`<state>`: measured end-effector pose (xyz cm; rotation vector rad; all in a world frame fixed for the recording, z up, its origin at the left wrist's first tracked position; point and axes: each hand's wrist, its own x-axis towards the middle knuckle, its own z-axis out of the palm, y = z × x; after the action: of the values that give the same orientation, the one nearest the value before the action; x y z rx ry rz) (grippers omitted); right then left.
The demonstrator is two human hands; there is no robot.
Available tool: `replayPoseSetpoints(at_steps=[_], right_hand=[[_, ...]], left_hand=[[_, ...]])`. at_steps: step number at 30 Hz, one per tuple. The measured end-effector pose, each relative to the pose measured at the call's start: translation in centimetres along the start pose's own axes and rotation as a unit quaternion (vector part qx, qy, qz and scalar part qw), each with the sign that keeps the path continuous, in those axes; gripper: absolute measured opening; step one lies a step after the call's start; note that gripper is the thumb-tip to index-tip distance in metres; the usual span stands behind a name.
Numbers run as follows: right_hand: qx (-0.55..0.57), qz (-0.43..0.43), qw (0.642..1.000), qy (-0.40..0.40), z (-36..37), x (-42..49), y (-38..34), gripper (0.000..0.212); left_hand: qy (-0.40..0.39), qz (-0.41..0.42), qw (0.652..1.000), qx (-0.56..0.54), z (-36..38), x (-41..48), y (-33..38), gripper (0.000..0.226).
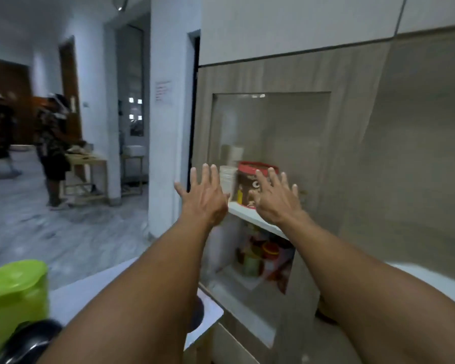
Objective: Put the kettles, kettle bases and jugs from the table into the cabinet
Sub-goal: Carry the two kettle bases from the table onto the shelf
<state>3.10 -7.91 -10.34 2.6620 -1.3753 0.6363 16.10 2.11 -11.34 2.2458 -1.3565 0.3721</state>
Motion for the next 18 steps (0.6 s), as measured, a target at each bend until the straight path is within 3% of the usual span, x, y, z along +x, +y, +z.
replayPoseSetpoints(at_steps=[7, 13, 18], right_hand=[[0.047, -0.144, 0.985, -0.084, 9.0, 0.4, -6.0, 0.063], [0.07, -0.207, 0.96, -0.175, 18.2, -1.6, -9.7, 0.062], [0.056, -0.204, 0.944, -0.251, 26.3, -3.3, -10.4, 0.065]], left_hand=[[-0.045, -0.19, 0.978, 0.08, 3.1, -6.0, -8.0, 0.07], [-0.101, -0.27, 0.952, 0.101, 8.5, -10.3, -13.4, 0.07], [-0.16, -0.31, 0.933, 0.087, 14.8, -12.3, -16.8, 0.073]])
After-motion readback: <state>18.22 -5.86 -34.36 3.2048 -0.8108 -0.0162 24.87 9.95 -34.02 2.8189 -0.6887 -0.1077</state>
